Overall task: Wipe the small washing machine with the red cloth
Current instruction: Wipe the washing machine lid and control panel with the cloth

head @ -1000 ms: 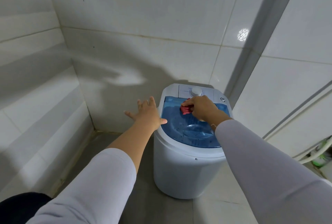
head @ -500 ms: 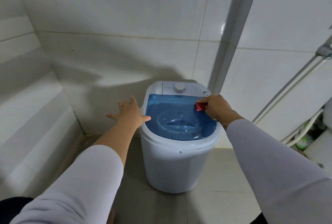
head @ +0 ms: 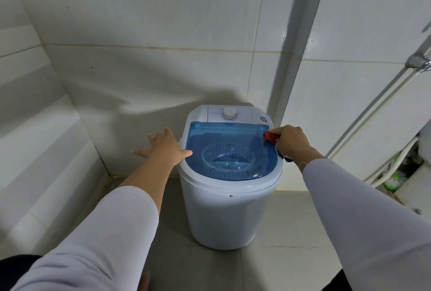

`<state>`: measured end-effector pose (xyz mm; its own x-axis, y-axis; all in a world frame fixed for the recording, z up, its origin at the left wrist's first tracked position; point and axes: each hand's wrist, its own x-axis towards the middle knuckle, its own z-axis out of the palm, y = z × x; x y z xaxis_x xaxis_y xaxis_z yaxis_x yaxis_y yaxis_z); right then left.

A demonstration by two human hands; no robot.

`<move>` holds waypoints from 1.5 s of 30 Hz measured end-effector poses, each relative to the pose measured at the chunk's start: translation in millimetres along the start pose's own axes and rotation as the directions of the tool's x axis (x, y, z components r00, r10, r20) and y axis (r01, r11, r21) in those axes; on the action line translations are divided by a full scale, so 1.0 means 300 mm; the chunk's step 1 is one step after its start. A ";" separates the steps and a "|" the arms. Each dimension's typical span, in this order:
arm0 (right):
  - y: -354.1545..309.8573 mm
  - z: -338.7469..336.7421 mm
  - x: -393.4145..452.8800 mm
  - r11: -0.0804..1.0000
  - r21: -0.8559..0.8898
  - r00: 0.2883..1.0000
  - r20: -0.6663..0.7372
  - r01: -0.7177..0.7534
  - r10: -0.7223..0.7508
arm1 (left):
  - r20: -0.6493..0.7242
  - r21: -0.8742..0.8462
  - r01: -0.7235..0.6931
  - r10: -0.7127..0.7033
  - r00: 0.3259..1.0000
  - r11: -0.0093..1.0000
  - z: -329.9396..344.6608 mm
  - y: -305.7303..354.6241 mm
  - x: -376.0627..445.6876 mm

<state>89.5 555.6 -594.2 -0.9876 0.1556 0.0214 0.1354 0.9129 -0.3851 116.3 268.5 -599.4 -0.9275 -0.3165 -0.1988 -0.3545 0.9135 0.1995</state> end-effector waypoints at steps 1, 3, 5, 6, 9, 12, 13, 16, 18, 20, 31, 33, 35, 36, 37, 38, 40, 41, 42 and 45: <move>0.004 -0.003 0.000 1.000 -0.009 1.000 0.008 -0.006 0.006 | -0.001 0.003 0.001 -0.001 1.000 1.000 -0.001 0.001 0.002; 0.005 -0.014 0.001 0.999 -0.037 1.000 0.019 0.003 -0.003 | -0.002 0.015 -0.001 0.001 1.000 1.000 -0.002 0.004 0.004; -0.016 -0.032 0.002 0.997 -0.069 0.999 0.019 0.034 -0.033 | -0.004 0.015 -0.006 0.006 1.000 1.000 -0.003 0.008 0.004; -0.033 -0.044 0.006 0.993 -0.104 0.998 0.012 0.060 -0.059 | -0.005 0.014 -0.007 0.007 1.000 1.000 -0.004 0.009 0.002; -0.117 -0.076 0.016 0.978 -0.142 0.987 -0.016 0.153 -0.157 | -0.002 0.001 -0.011 0.011 1.000 1.000 -0.010 0.005 0.001; -0.235 -0.095 0.030 0.958 -0.092 0.961 -0.027 0.272 -0.276 | 0.015 -0.032 -0.027 0.028 1.000 0.999 -0.019 -0.001 0.009; -0.277 -0.093 0.034 0.949 -0.079 0.951 -0.025 0.304 -0.307 | 0.022 -0.047 -0.033 0.034 0.999 0.998 -0.019 -0.003 0.011; -0.397 -0.069 0.024 0.919 -0.052 0.921 0.007 0.390 -0.390 | 0.052 -0.111 -0.038 0.043 0.998 0.993 -0.007 -0.018 0.024; -0.462 -0.038 0.014 0.893 -0.041 0.893 0.038 0.449 -0.448 | 0.071 -0.162 -0.040 0.052 0.996 0.986 0.010 -0.035 0.040; -0.511 0.004 0.008 0.866 -0.025 0.864 0.079 0.500 -0.497 | 0.086 -0.205 -0.036 0.055 0.995 0.978 0.023 -0.054 0.059; -0.598 0.170 -0.006 0.747 -0.169 0.751 0.333 0.643 -0.571 | 0.144 -0.204 -0.035 0.065 0.987 0.978 -0.009 -0.066 0.044; -0.601 0.183 -0.010 0.733 -0.175 0.738 0.348 0.657 -0.578 | 0.146 -0.203 -0.032 0.063 0.987 0.979 -0.011 -0.068 0.048; -0.602 0.184 -0.012 0.723 -0.180 0.730 0.353 0.667 -0.585 | 0.151 -0.194 -0.029 0.059 0.987 0.981 -0.011 -0.068 0.048; -0.602 0.182 -0.012 0.716 -0.186 0.725 0.361 0.673 -0.587 | 0.153 -0.191 -0.027 0.057 0.987 0.981 -0.011 -0.067 0.049; -0.602 0.179 -0.013 0.710 -0.192 0.720 0.368 0.678 -0.588 | 0.156 -0.191 -0.026 0.057 0.986 0.981 -0.011 -0.067 0.047; -0.602 0.177 -0.014 0.703 -0.198 0.716 0.374 0.683 -0.590 | 0.156 -0.193 -0.026 0.057 0.986 0.981 -0.010 -0.066 0.046; -0.604 0.174 -0.019 0.690 -0.213 0.709 0.380 0.692 -0.594 | 0.149 -0.195 -0.031 0.061 0.987 0.980 -0.010 -0.066 0.043; -0.605 0.173 -0.020 0.685 -0.220 0.708 0.380 0.694 -0.595 | 0.146 -0.194 -0.033 0.062 0.987 0.980 -0.010 -0.066 0.041; -0.607 0.172 -0.020 0.683 -0.225 0.708 0.382 0.694 -0.594 | 0.143 -0.194 -0.035 0.063 0.988 0.980 -0.010 -0.066 0.038; -0.606 0.164 -0.027 0.678 -0.241 0.708 0.395 0.694 -0.585 | 0.141 -0.194 -0.037 0.066 0.988 0.980 -0.009 -0.066 0.034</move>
<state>68.9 369.8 -569.6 -0.8102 -0.5729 -0.1238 -0.5748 0.8180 -0.0236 113.5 246.4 -602.9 -0.9229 -0.2168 -0.3183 -0.3357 0.8579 0.3889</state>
